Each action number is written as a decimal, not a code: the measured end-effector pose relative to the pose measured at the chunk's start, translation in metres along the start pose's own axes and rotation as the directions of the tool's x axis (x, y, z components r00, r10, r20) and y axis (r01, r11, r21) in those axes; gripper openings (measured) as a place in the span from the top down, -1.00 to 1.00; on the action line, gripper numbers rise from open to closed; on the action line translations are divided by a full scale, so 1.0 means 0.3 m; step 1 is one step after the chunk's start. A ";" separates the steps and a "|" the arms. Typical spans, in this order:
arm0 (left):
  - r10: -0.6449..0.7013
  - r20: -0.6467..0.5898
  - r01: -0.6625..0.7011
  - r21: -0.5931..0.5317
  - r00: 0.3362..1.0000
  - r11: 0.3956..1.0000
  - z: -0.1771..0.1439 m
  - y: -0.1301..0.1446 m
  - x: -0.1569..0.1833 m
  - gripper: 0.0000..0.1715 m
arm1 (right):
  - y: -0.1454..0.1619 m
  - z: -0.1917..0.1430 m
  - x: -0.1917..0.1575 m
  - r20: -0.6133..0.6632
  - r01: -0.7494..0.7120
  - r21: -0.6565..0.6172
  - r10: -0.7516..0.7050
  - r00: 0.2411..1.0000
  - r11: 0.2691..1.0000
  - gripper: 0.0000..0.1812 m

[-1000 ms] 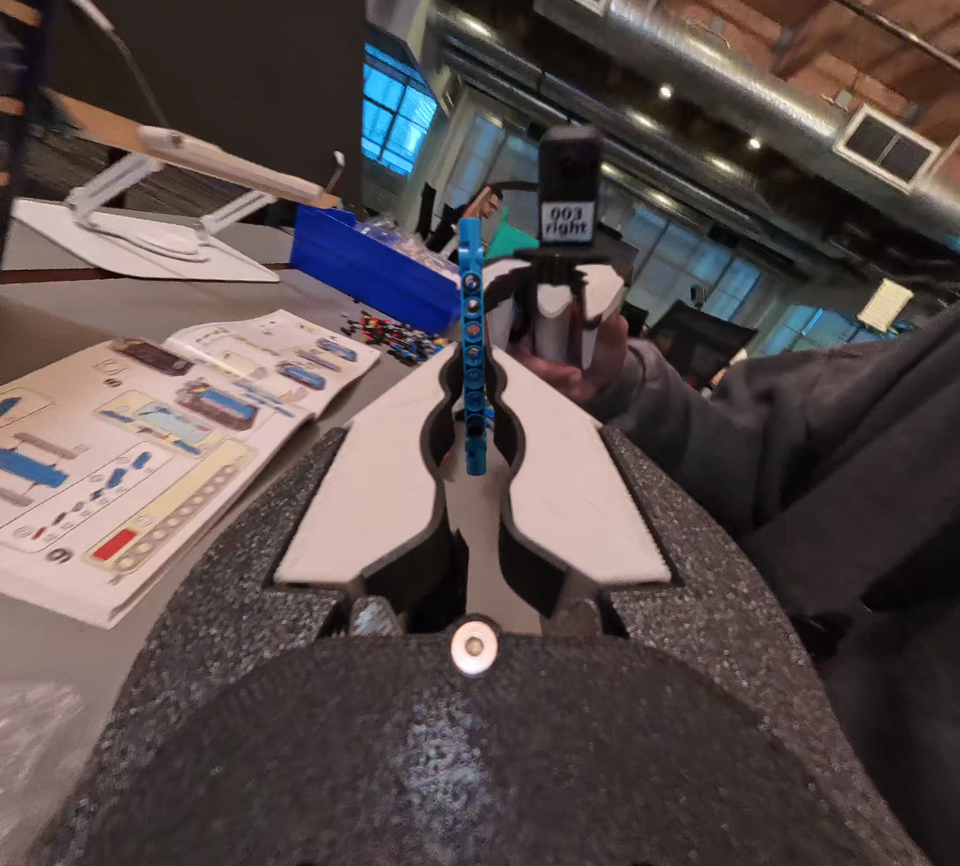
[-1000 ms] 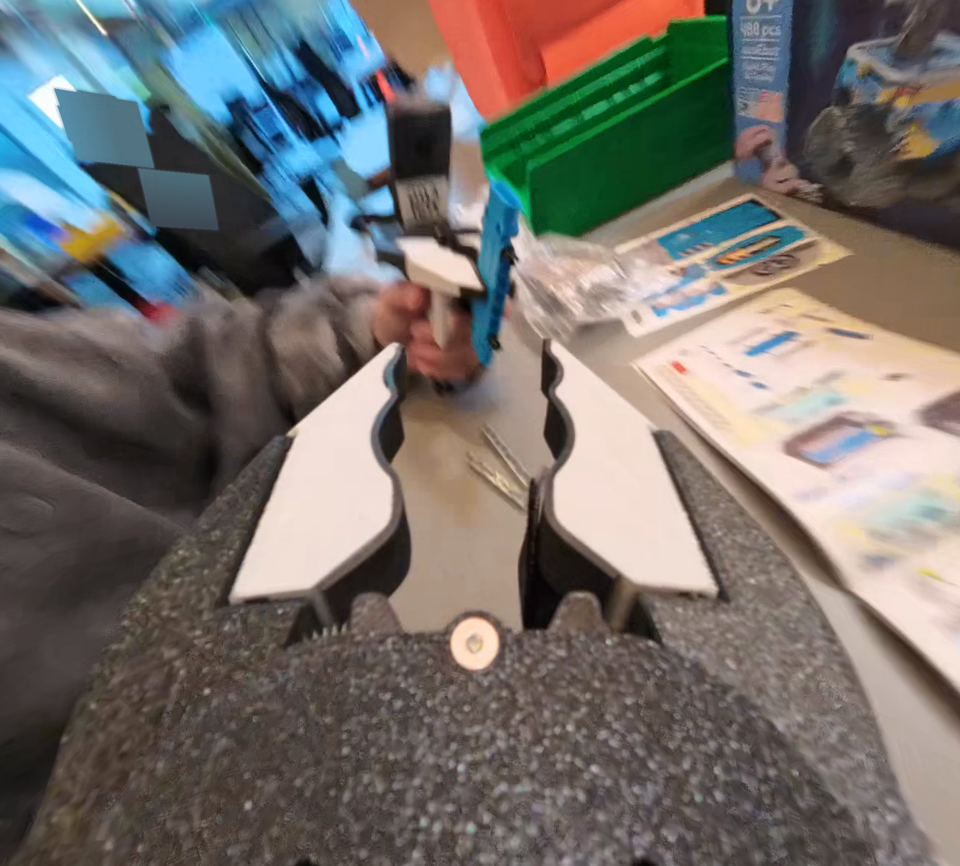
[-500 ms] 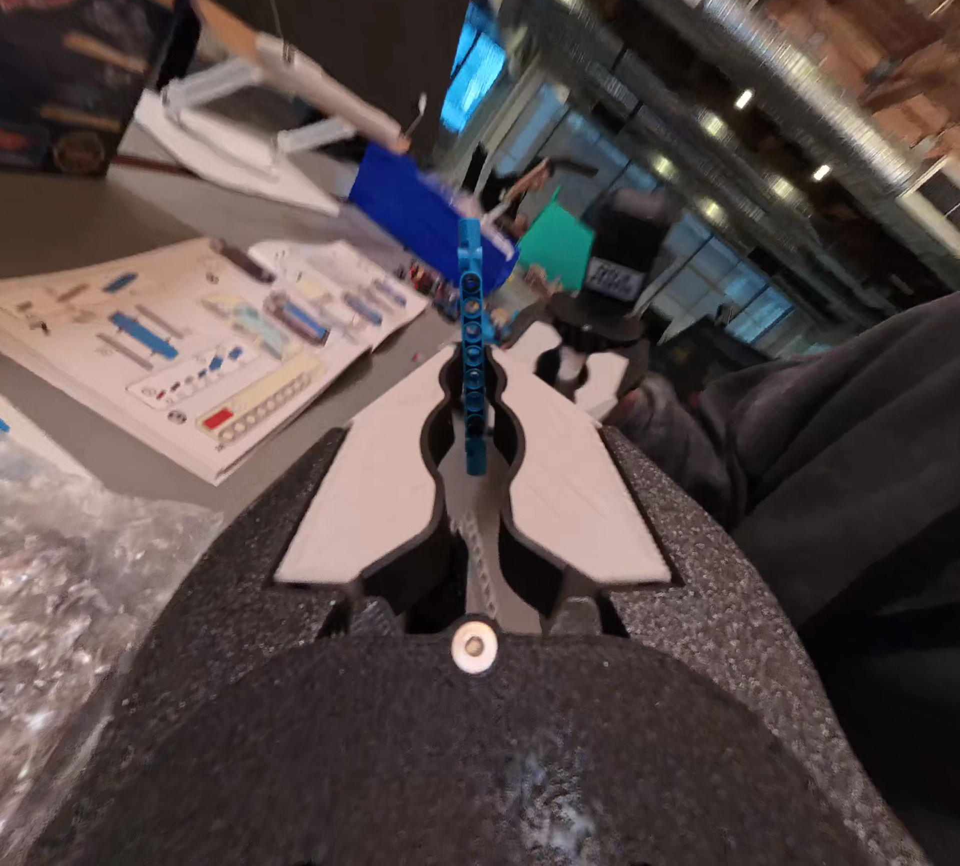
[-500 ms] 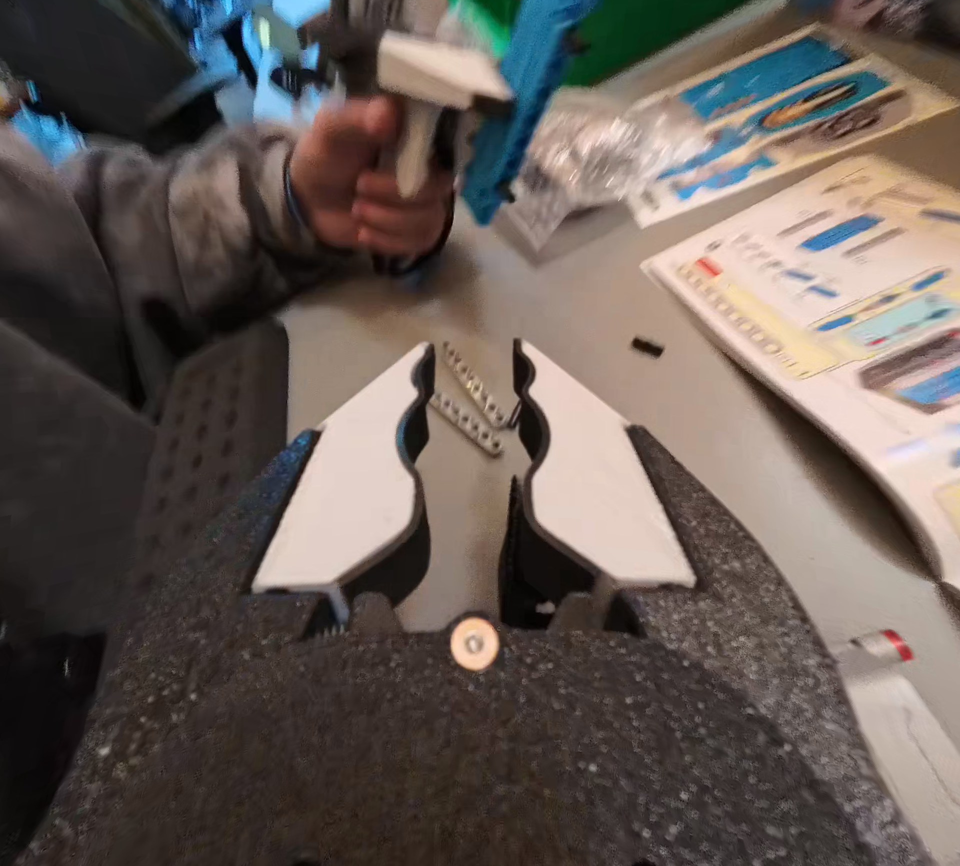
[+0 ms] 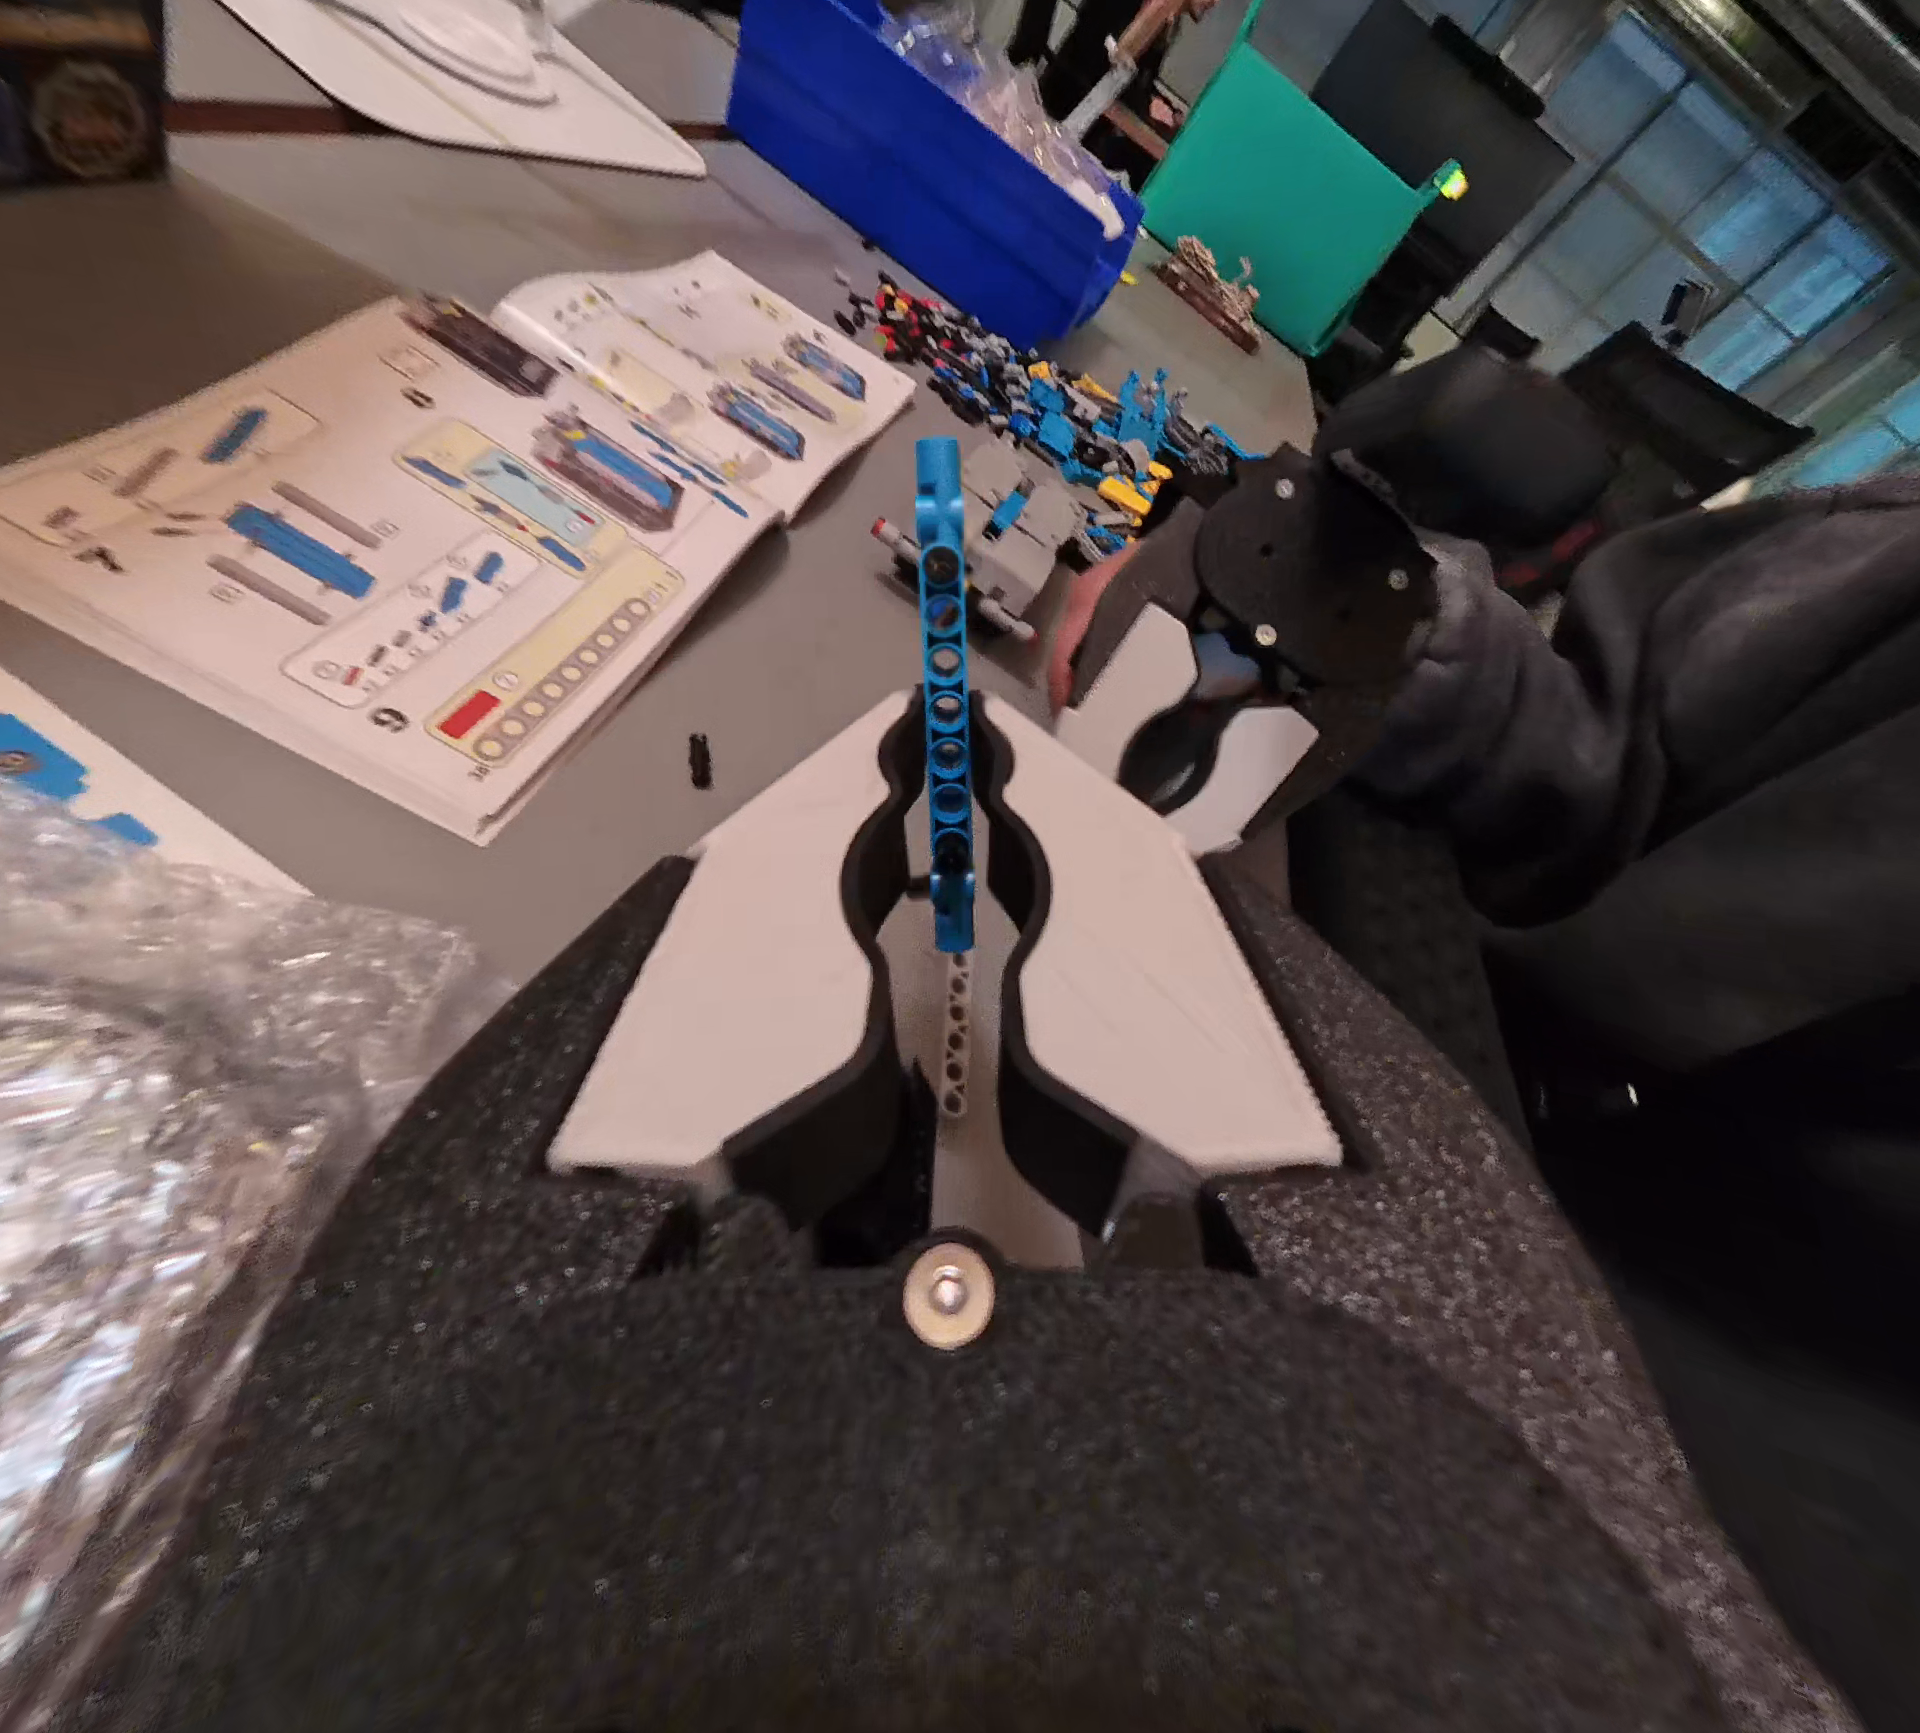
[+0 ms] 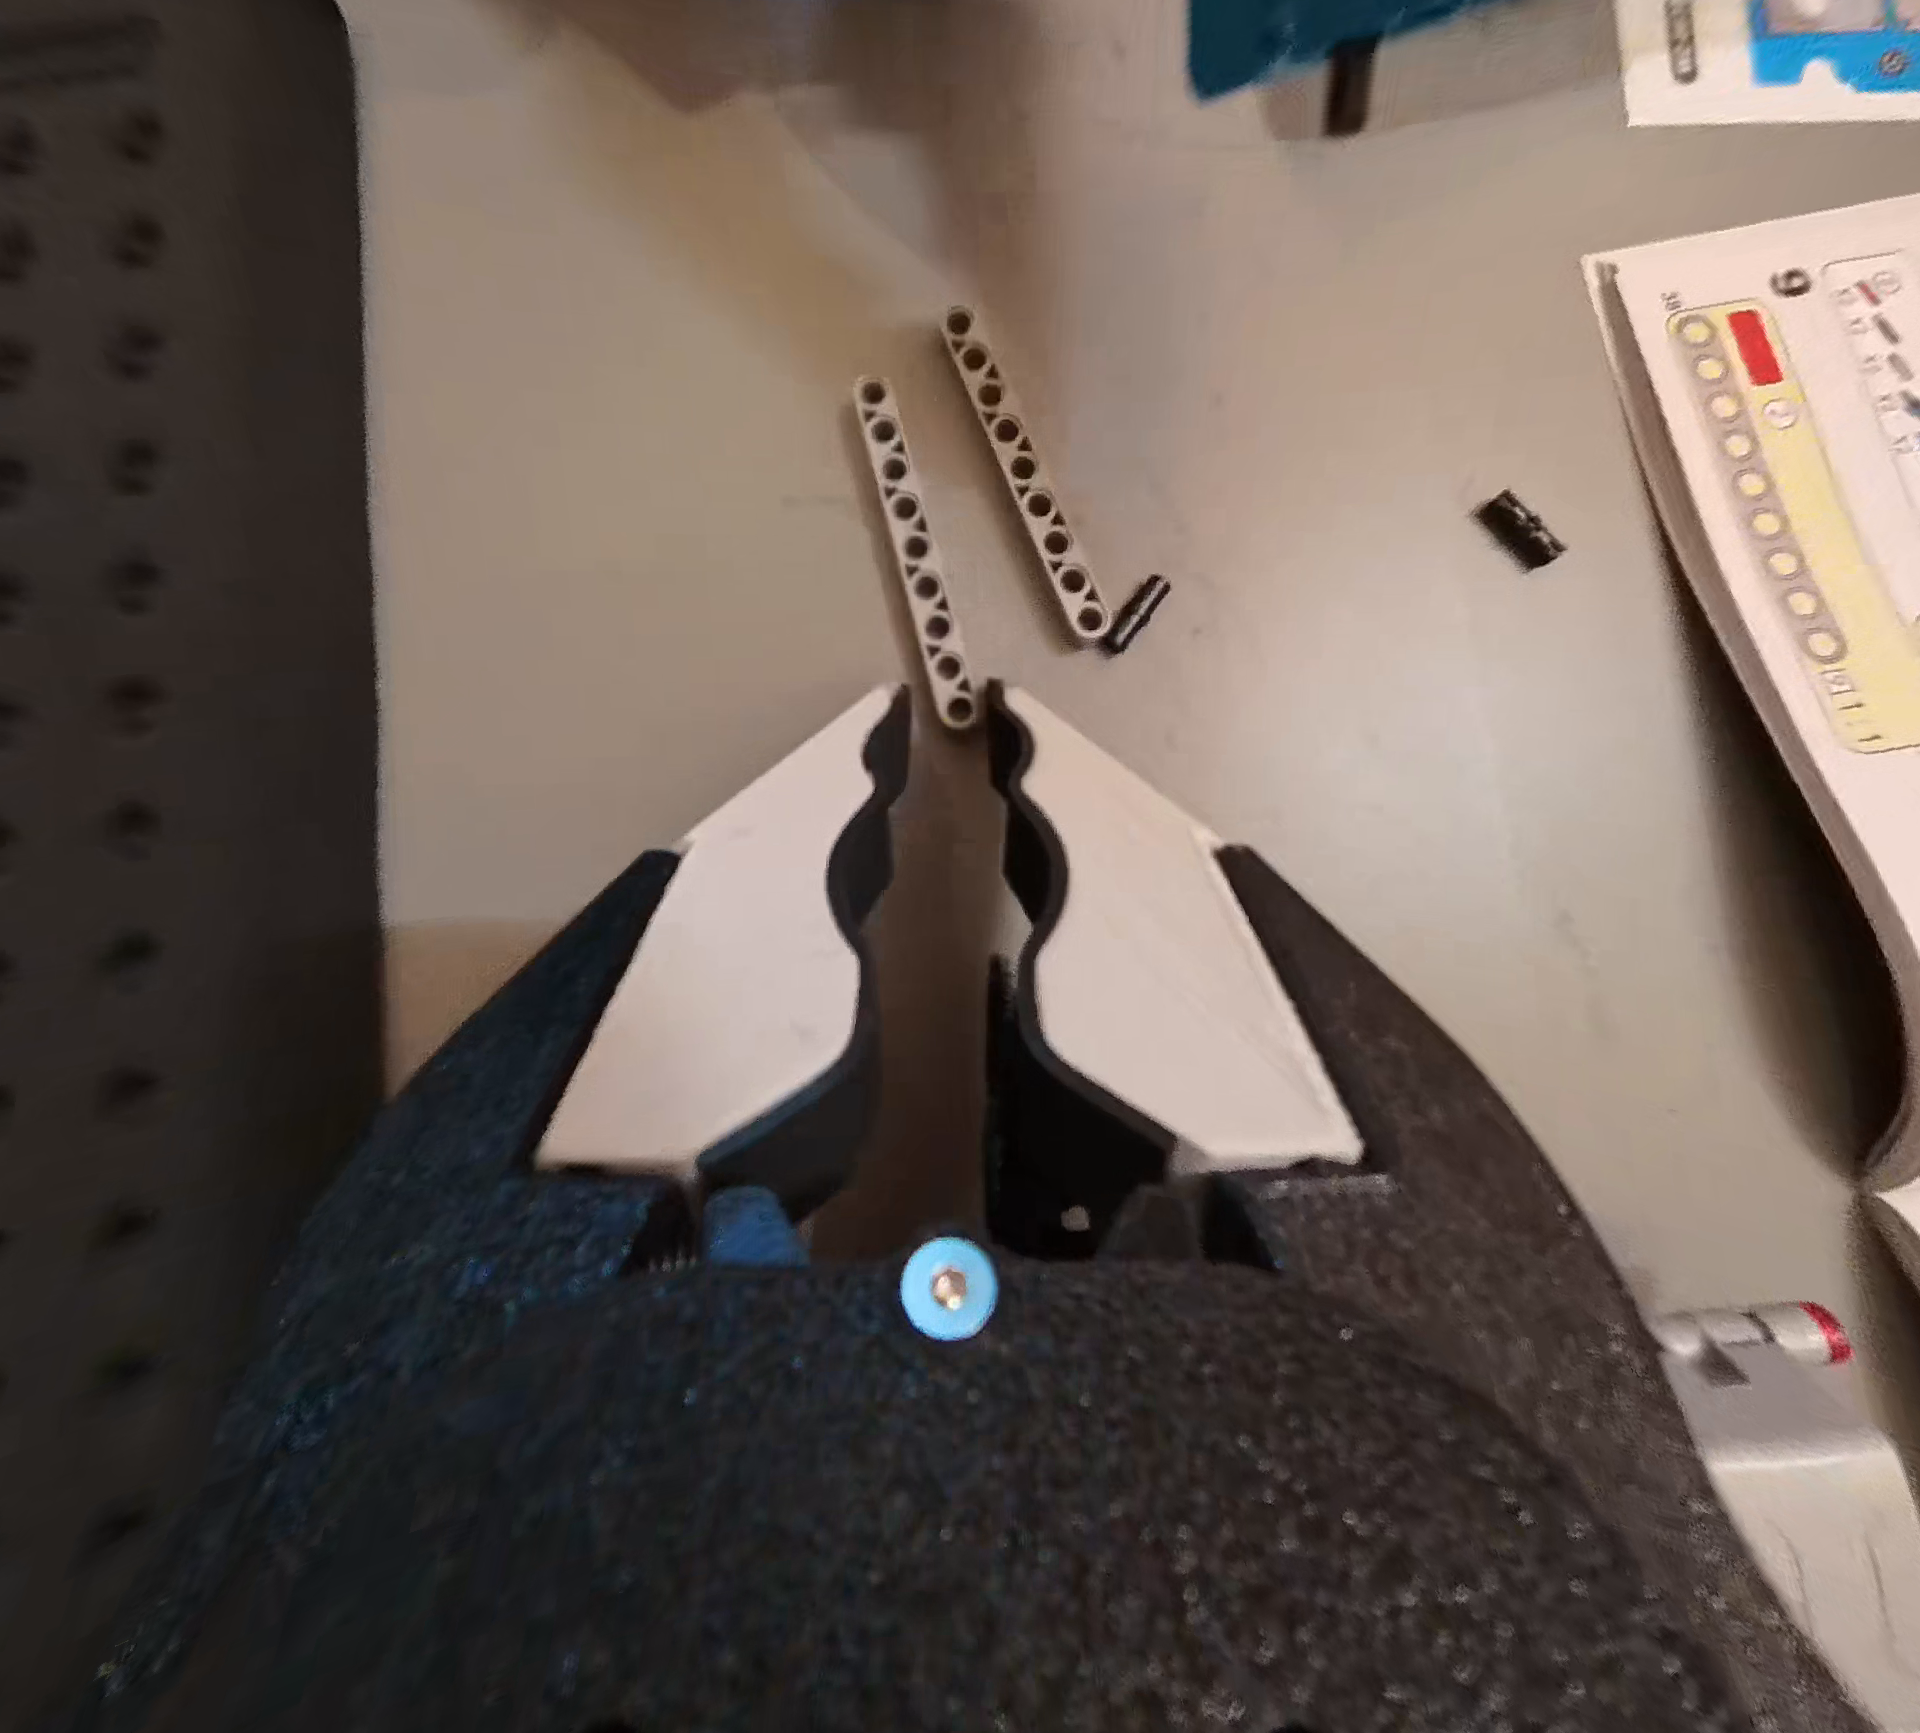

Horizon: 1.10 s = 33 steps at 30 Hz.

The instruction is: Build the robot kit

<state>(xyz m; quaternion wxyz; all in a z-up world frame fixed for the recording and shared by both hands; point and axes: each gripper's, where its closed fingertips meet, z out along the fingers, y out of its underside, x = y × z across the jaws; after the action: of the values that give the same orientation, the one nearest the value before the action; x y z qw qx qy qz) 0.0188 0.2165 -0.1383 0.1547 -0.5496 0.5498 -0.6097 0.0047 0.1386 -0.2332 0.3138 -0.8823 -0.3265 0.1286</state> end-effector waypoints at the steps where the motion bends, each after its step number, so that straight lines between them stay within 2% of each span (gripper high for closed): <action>1: 0.008 0.018 -0.009 0.020 1.000 1.000 -0.010 -0.014 -0.008 0.93 | 0.005 -0.004 -0.002 0.003 0.001 -0.009 -0.001 1.000 1.000 0.87; 4: 0.023 0.059 -0.028 0.083 0.998 0.996 -0.041 -0.057 -0.028 0.93 | 0.007 -0.011 -0.004 -0.001 0.004 -0.030 -0.004 1.000 1.000 0.86; 8: 0.032 0.073 -0.042 0.141 0.997 0.989 -0.057 -0.086 -0.035 0.93 | -0.109 -0.001 -0.030 0.006 -0.010 0.095 0.010 1.000 0.995 0.68; 11: 0.015 0.040 -0.021 0.148 0.999 0.989 -0.051 -0.083 -0.029 0.93 | -0.108 0.053 -0.018 -0.035 0.008 0.039 -0.007 0.999 0.999 0.67; 16: -0.030 -0.084 0.048 0.226 0.996 0.973 -0.066 -0.118 0.014 0.93 | -0.107 0.075 0.011 -0.093 0.015 0.025 -0.013 0.996 1.000 0.93; 21: -0.048 -0.119 0.080 0.288 0.992 0.954 -0.094 -0.147 0.011 0.93 | -0.065 0.054 -0.017 -0.037 -0.014 -0.028 0.013 0.999 1.000 0.93; 25: -0.041 -0.127 0.074 0.269 0.991 0.960 -0.079 -0.133 0.023 0.93 | -0.102 -0.011 -0.035 0.104 -0.138 0.109 0.127 0.986 0.984 0.93; 27: -0.043 -0.153 0.083 0.266 0.987 0.960 -0.070 -0.128 0.043 0.93 | -0.170 -0.087 0.017 0.121 -0.234 0.263 0.208 0.971 0.936 0.93; 28: -0.047 -0.172 0.093 0.271 0.984 0.958 -0.066 -0.129 0.054 0.93 | -0.220 -0.141 0.056 0.136 -0.296 0.378 0.263 0.955 0.877 0.93; 30: -0.064 -0.219 0.126 0.286 0.974 0.950 -0.058 -0.130 0.080 0.93 | -0.307 -0.271 0.122 0.235 -0.418 0.585 0.347 0.908 0.695 0.93; 31: -0.073 -0.244 0.145 0.289 0.967 0.946 -0.052 -0.129 0.094 0.93 | -0.330 -0.328 0.144 0.282 -0.452 0.650 0.358 0.890 0.610 0.93; 33: -0.085 -0.288 0.171 0.289 0.954 0.942 -0.036 -0.122 0.122 0.93 | -0.353 -0.404 0.168 0.344 -0.482 0.728 0.348 0.872 0.488 0.93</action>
<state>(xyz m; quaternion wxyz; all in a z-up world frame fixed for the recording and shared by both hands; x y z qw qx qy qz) 0.0121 0.2056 -0.0869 0.1221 -0.4643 0.4256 -0.7671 0.0425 0.1773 -0.0735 0.6064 -0.6877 -0.0338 0.3979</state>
